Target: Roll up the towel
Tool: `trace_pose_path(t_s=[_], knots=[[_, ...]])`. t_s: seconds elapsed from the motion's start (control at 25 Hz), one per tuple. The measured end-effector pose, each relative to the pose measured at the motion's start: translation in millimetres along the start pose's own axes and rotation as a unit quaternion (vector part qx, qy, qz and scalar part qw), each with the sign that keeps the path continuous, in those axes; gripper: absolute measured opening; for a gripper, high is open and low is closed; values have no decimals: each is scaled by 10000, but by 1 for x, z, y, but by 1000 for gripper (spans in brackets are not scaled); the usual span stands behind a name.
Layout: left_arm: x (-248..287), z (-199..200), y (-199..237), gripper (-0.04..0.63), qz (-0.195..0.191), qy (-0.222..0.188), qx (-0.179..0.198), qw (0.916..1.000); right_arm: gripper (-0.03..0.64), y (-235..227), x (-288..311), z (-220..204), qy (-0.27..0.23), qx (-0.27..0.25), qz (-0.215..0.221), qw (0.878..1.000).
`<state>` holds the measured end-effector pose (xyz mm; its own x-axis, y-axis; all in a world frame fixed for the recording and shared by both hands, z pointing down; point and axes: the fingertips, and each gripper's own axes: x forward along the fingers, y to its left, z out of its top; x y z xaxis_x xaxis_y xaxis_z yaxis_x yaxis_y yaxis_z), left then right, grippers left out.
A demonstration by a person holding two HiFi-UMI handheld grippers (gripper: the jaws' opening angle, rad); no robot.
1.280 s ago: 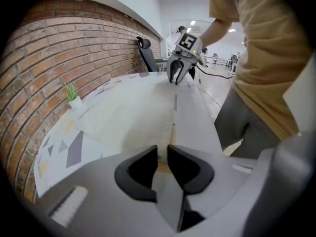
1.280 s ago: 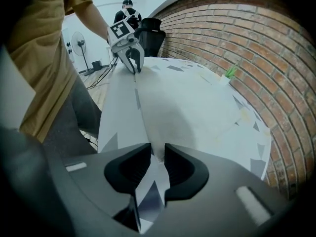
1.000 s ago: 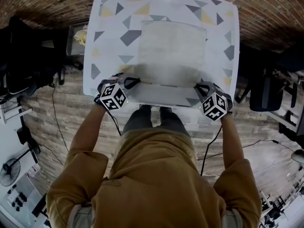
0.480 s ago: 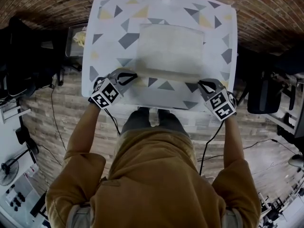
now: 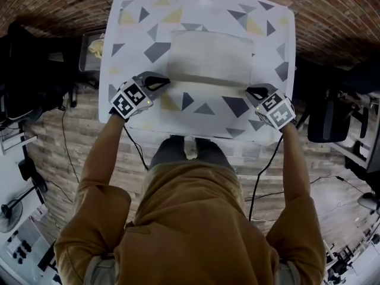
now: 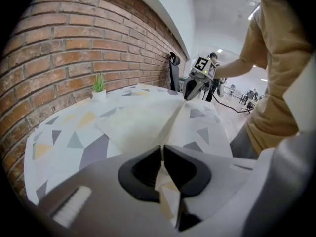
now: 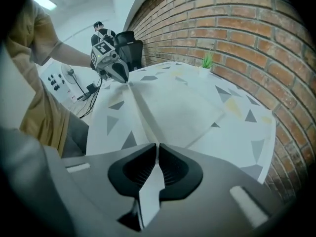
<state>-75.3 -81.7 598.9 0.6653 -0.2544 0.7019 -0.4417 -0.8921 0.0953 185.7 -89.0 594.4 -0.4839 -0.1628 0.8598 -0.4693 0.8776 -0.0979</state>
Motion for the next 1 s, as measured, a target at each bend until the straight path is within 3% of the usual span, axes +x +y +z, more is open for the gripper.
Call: trace_pose_path(t_s=[0.36, 1.0], knots=[[16, -3, 13, 80, 40, 335, -13, 9994, 29, -14, 14, -2, 142, 295, -74, 9994], [27, 0, 33, 80, 517, 459, 159, 9975, 31, -38, 18, 2, -256, 1132, -969, 9885]])
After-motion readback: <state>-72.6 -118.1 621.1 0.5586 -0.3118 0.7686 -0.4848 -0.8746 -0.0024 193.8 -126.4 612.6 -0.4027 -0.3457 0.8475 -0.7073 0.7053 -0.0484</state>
